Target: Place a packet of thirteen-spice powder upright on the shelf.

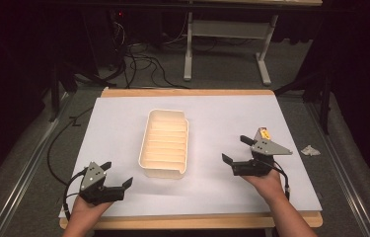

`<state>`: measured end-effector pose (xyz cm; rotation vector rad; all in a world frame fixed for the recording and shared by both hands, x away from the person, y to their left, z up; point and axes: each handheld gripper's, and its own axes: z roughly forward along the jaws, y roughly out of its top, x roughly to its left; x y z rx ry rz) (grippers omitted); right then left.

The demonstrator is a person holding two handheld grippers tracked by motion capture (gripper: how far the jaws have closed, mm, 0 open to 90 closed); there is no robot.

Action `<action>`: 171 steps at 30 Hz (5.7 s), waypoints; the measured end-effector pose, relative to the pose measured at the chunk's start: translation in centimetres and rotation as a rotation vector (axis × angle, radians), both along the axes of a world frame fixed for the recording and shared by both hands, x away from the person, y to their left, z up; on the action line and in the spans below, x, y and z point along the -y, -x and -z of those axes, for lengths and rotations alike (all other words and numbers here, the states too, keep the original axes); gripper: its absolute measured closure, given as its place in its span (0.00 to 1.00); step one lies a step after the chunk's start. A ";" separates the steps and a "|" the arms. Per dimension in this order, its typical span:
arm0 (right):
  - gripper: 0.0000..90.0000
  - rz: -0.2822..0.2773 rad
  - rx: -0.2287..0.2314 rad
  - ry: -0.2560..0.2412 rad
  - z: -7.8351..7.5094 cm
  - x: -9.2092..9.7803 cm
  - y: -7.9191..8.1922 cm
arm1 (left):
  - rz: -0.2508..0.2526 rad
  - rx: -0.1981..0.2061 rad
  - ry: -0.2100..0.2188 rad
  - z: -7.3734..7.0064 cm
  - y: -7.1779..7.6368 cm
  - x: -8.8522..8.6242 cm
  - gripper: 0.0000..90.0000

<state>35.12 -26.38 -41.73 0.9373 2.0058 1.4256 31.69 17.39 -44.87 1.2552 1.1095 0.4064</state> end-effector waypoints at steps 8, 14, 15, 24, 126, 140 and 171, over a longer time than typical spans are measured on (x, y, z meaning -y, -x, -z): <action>0.06 -0.008 -0.005 -0.002 0.1 0.1 -0.1 | 0.002 -0.003 -0.007 0.1 0.0 0.0 0.09; 0.07 -0.002 0.001 -0.009 0.1 0.2 -0.2 | 0.003 -0.002 -0.009 0.1 0.0 0.0 0.09; 0.07 0.001 0.002 -0.008 0.0 0.3 -0.2 | 0.003 -0.003 -0.009 0.1 0.0 0.0 0.09; 0.08 0.019 0.017 -0.021 -0.3 1.2 -0.3 | 0.014 -0.008 -0.023 0.3 0.0 0.2 0.09; 0.64 0.384 -0.063 -0.044 2.3 8.2 -1.6 | 0.044 -0.022 -0.053 0.6 -0.6 1.2 0.10; 0.76 0.347 -0.039 -0.039 1.2 8.4 -1.2 | 0.043 -0.018 -0.054 0.6 -0.5 1.2 0.10; 0.76 0.143 0.022 -0.024 -1.1 4.6 -2.0 | 0.038 -0.015 -0.057 0.6 -0.6 1.0 0.10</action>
